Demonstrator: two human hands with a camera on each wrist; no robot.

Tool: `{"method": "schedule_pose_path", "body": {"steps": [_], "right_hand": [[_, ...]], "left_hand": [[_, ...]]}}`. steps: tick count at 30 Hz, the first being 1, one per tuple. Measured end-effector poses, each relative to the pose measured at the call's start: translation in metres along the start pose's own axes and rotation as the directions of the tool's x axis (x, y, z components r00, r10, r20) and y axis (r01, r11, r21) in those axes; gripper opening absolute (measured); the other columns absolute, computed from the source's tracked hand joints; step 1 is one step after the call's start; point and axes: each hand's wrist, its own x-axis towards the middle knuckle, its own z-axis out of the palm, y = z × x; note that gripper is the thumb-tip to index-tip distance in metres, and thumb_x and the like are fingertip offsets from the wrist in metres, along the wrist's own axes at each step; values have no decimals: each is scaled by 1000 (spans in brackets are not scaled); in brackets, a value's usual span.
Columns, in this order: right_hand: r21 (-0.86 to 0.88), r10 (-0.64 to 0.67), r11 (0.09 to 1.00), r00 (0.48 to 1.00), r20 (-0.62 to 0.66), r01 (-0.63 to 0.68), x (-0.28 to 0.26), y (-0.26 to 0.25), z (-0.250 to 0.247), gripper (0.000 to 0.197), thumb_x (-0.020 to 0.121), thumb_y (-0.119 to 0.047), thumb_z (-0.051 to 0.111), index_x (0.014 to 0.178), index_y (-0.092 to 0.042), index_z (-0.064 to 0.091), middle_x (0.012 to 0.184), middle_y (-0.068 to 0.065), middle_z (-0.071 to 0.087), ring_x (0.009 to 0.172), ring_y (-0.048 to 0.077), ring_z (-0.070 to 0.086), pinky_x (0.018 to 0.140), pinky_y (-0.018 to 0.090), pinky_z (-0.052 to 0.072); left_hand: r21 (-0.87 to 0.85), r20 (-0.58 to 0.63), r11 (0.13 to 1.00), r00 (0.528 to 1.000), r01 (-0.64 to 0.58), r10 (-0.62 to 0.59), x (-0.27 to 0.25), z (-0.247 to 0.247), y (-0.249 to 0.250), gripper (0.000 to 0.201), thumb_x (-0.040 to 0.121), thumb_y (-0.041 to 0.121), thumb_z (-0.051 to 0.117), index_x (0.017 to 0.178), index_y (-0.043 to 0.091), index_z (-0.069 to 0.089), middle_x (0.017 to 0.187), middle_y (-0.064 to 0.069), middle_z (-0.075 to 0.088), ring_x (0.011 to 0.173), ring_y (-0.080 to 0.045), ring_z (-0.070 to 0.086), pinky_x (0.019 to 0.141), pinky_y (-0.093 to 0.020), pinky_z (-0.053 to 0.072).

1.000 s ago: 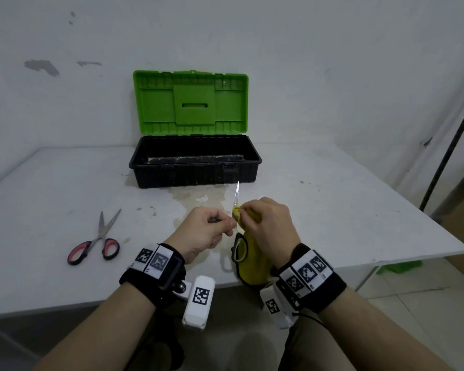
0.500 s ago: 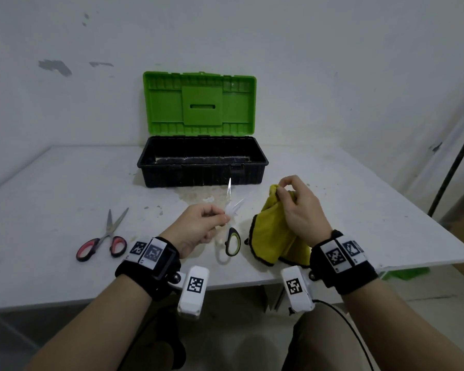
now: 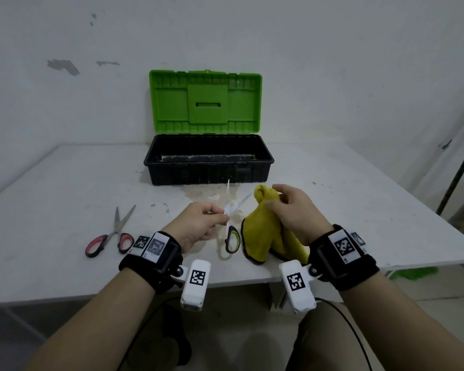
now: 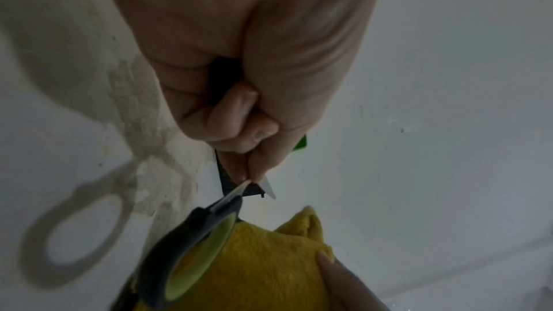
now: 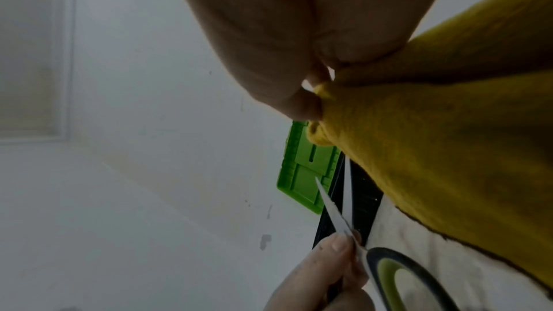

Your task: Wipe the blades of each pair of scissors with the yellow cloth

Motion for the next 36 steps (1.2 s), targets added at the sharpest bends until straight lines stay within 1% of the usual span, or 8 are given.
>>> {"method": "schedule_pose_path", "body": {"steps": [6,10,14,18,21,24,29,36], "right_hand": [[-242,-313,929,943,-113,280,-10,-4,13,16,86,-36,66,99,-27,69,89,-12,66,81,-3,58,67,10,43],[-427,-508,797,857,-92,427,-8,-3,23,14,91,-25,56,105,-24,58,94,-2,59,83,11,51,70,20,33],[-474,-449,786,894,6,398,-6,-4,28,27,91,-22,59,117,-23,55,100,-3,43,87,12,46,79,23,40],[-473,-423,769,897,130,431,-12,-6,35,49,89,-40,62,131,-18,50,109,-2,38,93,8,42,80,12,32],[-483,-452,719,864,221,499,-17,-1,39,43,95,-30,53,135,-15,48,119,1,43,96,7,43,86,11,31],[-492,-480,697,849,220,522,-15,3,38,38,92,-27,60,128,-18,54,120,0,56,104,13,52,87,14,33],[-435,-529,708,826,194,556,-14,5,39,23,87,-26,68,109,-21,71,96,-6,57,85,7,53,75,6,37],[-536,-502,640,828,250,550,-12,-2,41,20,93,-26,58,106,-19,72,95,1,53,83,18,56,76,28,48]], "left_hand": [[48,37,999,999,2,-4,-1,2,6,23,91,3,68,109,-8,61,74,-9,70,43,-9,33,39,-17,27],[82,53,997,999,7,-12,-3,2,7,17,91,4,67,104,-5,62,80,-13,72,43,-9,34,40,-18,26],[119,80,993,996,22,-32,-3,1,9,9,90,5,70,94,6,62,79,-15,70,43,-9,34,39,-18,25],[152,140,988,990,11,-33,-4,0,10,16,88,6,71,102,-2,66,83,-13,76,45,-10,33,42,-20,24],[169,163,986,986,-6,-22,-4,-2,10,15,88,5,71,99,-5,68,81,-12,76,45,-10,32,42,-20,24],[206,160,978,987,-7,-27,-4,-7,13,17,87,3,72,99,-8,69,72,-7,73,45,-10,33,43,-21,24],[283,179,958,984,-49,-3,-6,-8,18,15,87,1,71,98,-9,70,53,4,65,42,-8,33,42,-19,25],[411,182,895,978,-174,106,-7,-5,13,2,84,7,76,83,8,75,57,9,65,43,2,46,47,-14,37]]}}
